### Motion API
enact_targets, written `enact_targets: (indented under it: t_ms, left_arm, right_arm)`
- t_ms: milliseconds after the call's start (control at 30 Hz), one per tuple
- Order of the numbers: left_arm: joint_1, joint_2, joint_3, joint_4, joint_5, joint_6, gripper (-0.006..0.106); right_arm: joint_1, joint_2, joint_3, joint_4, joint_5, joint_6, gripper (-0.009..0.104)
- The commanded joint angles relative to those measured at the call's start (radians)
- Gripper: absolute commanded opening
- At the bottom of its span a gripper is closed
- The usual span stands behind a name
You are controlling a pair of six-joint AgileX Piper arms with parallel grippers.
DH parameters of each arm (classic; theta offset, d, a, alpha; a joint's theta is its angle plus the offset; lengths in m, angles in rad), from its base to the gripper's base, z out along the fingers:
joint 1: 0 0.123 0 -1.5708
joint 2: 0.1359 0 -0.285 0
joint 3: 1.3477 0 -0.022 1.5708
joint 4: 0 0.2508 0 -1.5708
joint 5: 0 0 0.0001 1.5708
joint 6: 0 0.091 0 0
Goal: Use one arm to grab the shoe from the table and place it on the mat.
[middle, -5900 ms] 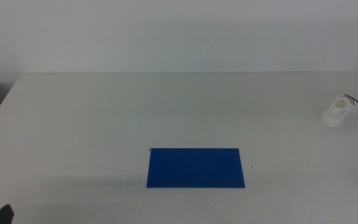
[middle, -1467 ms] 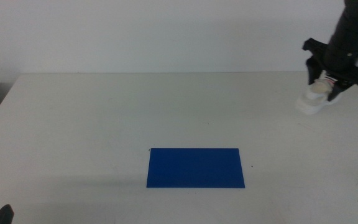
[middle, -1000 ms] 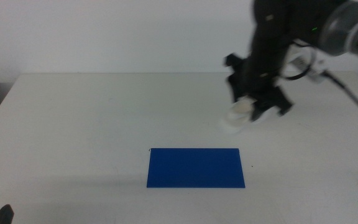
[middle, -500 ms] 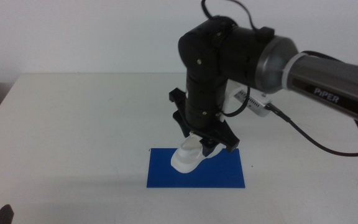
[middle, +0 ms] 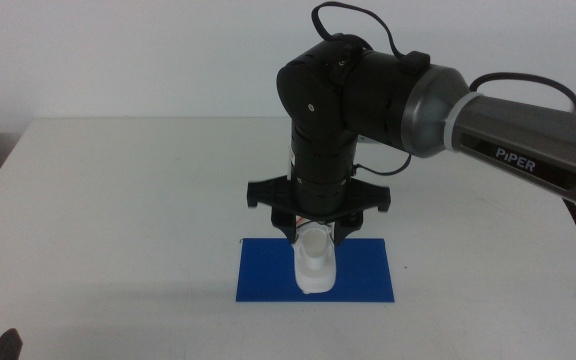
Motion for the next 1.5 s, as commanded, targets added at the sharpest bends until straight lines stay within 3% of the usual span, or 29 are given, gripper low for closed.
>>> enact_targets:
  t_ms: [0, 100, 433, 700, 867, 1467]
  left_arm:
    - [-0.004, -0.013, 0.007, -0.008, -0.08, -0.005, 0.094]
    - [-0.004, -0.013, 0.007, -0.008, -0.08, -0.005, 0.094]
    - [-0.004, -0.013, 0.007, -0.008, -0.08, -0.005, 0.094]
    - [-0.004, -0.013, 0.007, -0.008, -0.08, -0.005, 0.094]
    - [-0.004, -0.013, 0.007, -0.008, -0.08, -0.005, 0.094]
    - [-0.004, -0.013, 0.007, -0.008, -0.08, -0.005, 0.094]
  right_arm:
    - [-0.001, -0.061, -0.024, -0.012, 0.06, -0.192, -0.004]
    - [-0.001, -0.061, -0.024, 0.029, 0.06, -0.379, -0.004]
    - [-0.001, -0.061, -0.024, -0.08, 0.055, -0.955, -0.004]
    - [-0.001, -0.061, -0.024, -0.063, 0.055, -1.402, -0.004]
    - [-0.012, -0.055, -0.024, 0.004, 0.055, -1.439, -0.004]
    - [-0.054, 0.044, -0.024, 0.025, -0.12, -1.506, -0.004]
